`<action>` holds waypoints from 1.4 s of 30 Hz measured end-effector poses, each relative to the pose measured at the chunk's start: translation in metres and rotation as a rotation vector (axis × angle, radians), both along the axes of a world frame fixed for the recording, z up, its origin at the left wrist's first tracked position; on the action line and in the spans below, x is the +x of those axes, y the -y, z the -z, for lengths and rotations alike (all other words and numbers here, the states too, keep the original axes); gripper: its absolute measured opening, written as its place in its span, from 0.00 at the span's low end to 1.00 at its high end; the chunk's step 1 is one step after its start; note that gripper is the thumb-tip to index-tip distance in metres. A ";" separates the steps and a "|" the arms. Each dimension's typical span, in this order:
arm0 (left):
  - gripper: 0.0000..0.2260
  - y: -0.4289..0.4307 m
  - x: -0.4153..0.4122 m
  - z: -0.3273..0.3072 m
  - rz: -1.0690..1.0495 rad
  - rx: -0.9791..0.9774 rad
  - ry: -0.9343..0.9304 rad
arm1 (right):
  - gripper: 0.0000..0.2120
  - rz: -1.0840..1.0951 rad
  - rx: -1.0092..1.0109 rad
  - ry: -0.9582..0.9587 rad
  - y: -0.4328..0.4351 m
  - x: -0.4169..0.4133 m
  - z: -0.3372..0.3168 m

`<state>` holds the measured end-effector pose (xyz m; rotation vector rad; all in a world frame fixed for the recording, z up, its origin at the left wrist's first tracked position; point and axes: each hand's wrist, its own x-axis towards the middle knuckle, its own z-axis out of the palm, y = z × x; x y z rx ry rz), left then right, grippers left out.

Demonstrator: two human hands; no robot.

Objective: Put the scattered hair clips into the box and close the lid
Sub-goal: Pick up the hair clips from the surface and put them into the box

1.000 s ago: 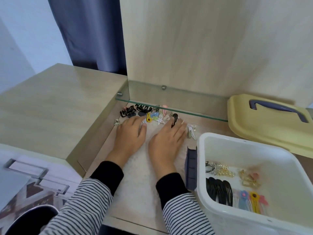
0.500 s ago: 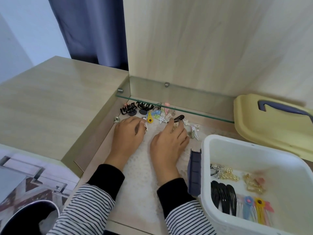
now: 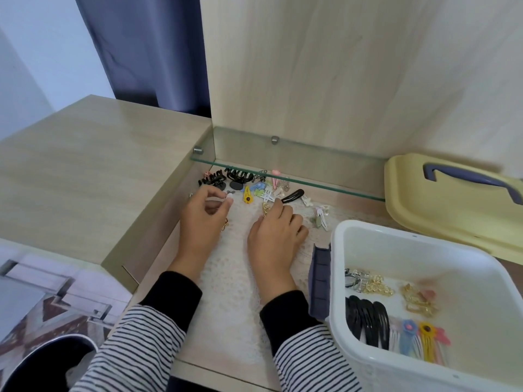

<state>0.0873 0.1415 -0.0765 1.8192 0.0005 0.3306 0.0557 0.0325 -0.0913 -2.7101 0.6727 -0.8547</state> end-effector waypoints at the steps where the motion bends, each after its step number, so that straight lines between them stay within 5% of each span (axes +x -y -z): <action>1: 0.05 0.000 0.000 -0.001 -0.005 -0.024 0.001 | 0.16 -0.005 0.008 -0.007 0.000 0.000 -0.001; 8: 0.10 -0.003 0.001 -0.009 0.024 0.115 0.153 | 0.10 -0.034 0.110 -0.058 -0.002 -0.005 -0.014; 15: 0.08 -0.001 -0.012 -0.039 -0.097 0.141 0.266 | 0.19 -0.182 0.263 0.098 -0.025 -0.025 -0.045; 21: 0.06 0.011 -0.038 -0.090 0.001 -0.089 0.257 | 0.16 -0.440 0.338 0.329 -0.028 -0.065 -0.106; 31: 0.04 0.056 -0.084 -0.137 0.367 -0.318 0.023 | 0.07 -0.536 0.783 0.065 0.108 -0.131 -0.181; 37: 0.06 0.097 -0.106 -0.139 0.688 -0.003 -0.113 | 0.06 -0.555 0.562 -0.340 0.191 -0.147 -0.176; 42: 0.07 0.122 -0.119 -0.133 0.784 0.327 -0.130 | 0.10 -0.559 0.065 -0.615 0.209 -0.149 -0.152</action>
